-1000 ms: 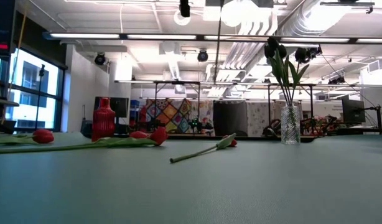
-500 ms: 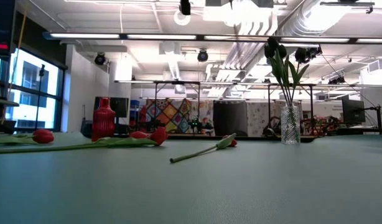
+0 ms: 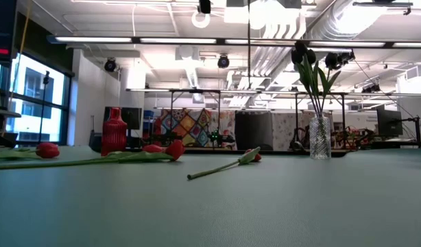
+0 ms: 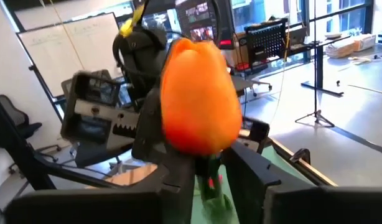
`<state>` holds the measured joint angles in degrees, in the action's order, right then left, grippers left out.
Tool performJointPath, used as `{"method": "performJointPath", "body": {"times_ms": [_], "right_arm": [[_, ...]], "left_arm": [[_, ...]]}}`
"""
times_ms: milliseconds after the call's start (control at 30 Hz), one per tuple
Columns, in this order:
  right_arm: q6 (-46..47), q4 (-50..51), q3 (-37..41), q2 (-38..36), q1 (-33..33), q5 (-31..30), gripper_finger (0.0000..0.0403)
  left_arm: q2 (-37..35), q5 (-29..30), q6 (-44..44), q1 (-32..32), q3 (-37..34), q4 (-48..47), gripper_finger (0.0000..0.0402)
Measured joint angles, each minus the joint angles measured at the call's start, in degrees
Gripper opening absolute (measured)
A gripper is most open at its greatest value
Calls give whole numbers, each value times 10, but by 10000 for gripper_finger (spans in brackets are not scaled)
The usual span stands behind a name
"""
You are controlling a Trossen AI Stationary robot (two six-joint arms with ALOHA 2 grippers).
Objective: Sort flowers into vase by color
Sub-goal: Put the orange tulip into the green vase
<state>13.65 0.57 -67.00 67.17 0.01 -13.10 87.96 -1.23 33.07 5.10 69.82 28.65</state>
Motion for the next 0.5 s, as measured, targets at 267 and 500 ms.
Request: {"method": "performJointPath", "body": {"times_ms": [267,500], "right_arm": [[13,-1,0,-4,0,0,5],[16,73,0,-45,0,-1,3]], "left_arm": [[0,0,-3,0,0,-3,2],[-1,-2,-14,1,0,-25,43]]}}
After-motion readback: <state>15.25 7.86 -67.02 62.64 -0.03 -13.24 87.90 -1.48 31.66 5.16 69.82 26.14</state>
